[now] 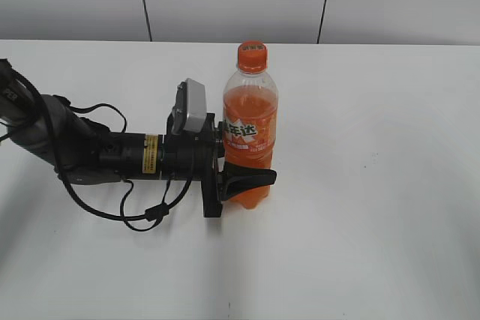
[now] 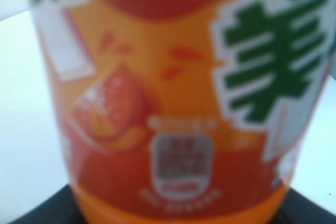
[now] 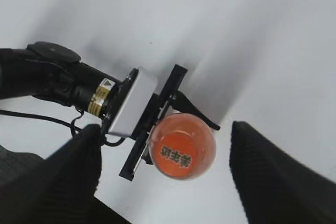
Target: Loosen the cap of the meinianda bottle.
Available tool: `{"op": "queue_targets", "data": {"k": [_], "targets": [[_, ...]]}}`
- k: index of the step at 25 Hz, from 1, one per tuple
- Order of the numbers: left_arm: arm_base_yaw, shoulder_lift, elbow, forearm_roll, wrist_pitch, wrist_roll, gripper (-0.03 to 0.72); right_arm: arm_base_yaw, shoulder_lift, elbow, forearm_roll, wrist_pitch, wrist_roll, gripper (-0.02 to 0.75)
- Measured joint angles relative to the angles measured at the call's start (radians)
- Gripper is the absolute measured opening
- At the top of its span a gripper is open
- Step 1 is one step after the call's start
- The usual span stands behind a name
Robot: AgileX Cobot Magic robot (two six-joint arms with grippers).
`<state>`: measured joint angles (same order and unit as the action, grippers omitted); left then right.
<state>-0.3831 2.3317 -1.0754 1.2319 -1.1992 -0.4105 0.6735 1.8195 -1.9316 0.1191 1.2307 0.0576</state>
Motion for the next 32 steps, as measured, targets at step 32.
{"op": "queue_targets", "data": {"k": [32], "targets": [[0.0,0.0,0.0,0.0,0.0,0.0,0.391,0.0,0.087,0.098,-0.046,0.0,-0.013,0.577]]}}
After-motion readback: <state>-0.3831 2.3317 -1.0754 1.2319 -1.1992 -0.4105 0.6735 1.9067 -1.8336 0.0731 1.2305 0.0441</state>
